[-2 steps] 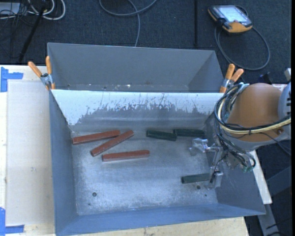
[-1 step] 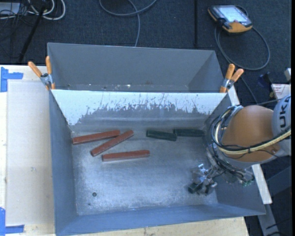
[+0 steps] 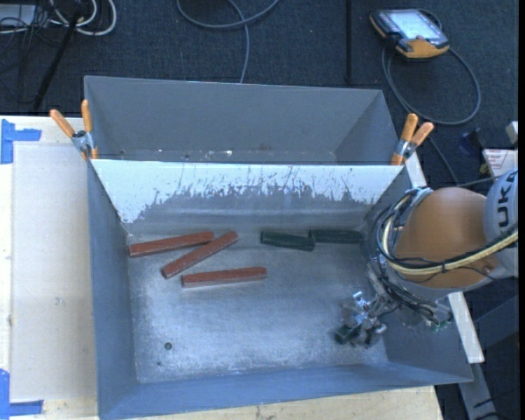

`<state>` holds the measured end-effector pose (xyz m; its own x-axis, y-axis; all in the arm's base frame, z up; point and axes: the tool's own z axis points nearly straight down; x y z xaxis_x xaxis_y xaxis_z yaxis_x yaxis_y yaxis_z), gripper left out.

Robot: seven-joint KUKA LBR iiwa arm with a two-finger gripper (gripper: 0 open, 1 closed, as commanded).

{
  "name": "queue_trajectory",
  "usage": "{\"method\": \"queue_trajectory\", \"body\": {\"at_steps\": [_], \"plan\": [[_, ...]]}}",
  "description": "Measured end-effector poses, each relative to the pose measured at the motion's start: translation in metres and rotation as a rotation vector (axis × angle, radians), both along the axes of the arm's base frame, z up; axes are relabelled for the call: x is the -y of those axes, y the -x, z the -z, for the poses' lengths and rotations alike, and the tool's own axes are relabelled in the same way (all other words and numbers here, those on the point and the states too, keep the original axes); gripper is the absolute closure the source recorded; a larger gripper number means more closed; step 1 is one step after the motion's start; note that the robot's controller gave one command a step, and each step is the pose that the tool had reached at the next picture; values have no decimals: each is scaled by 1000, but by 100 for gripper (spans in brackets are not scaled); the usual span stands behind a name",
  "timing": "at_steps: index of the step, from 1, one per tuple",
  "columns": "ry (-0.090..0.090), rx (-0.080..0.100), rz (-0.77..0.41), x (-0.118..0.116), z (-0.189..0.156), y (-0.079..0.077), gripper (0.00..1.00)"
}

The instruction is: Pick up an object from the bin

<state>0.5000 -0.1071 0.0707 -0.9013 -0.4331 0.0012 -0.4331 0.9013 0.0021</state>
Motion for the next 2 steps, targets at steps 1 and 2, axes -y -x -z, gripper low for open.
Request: {"method": "queue_trajectory", "body": {"at_steps": [1, 2], "plan": [[0, 1, 31, -3, -71, -7, 100], [0, 1, 31, -3, -71, -7, 100]]}}
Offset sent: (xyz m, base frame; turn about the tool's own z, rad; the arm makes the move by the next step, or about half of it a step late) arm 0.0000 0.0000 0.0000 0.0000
